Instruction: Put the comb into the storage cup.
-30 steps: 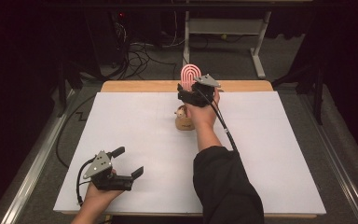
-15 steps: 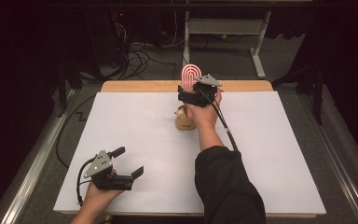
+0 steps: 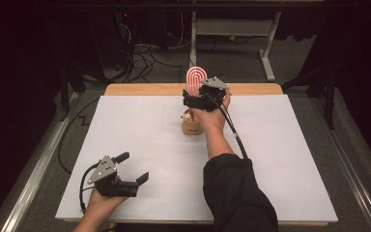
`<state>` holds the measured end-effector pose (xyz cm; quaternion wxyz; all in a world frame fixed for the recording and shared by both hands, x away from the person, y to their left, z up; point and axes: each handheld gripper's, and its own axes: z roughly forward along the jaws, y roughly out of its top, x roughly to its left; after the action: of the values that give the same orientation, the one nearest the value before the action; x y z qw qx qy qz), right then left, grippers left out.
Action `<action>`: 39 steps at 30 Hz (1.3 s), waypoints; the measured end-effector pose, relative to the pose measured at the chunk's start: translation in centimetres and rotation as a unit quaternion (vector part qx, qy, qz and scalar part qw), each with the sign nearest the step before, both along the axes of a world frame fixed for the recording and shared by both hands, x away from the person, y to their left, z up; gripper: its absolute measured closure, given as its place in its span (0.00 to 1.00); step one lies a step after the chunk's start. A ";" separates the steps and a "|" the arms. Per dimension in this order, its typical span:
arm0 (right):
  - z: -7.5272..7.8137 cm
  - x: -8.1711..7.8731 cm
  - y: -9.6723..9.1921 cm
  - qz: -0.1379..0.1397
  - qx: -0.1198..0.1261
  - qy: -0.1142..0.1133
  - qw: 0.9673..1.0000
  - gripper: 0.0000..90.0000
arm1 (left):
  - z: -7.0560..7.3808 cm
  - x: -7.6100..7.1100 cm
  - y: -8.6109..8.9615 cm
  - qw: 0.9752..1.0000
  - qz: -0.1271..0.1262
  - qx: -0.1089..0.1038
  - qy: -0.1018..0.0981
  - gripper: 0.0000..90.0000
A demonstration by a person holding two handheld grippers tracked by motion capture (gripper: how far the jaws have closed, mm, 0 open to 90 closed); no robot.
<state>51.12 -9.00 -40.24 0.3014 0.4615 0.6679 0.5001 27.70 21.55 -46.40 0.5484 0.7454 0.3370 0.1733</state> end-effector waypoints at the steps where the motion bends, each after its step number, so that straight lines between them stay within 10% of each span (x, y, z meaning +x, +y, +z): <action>1: 0.0 0.0 0.0 0.000 0.000 0.001 1.000 0.00 | 0.0 0.0 0.0 1.000 0.000 0.000 0.000 0.00; 39: 0.5 -6.9 -2.4 0.031 -0.010 -0.006 0.999 0.00 | -0.3 0.6 1.6 1.000 0.030 -0.006 0.006 0.00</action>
<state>44.19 -11.39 -39.72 0.2942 0.4343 0.6852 0.5052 28.28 23.10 -46.70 0.5457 0.7327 0.3631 0.1832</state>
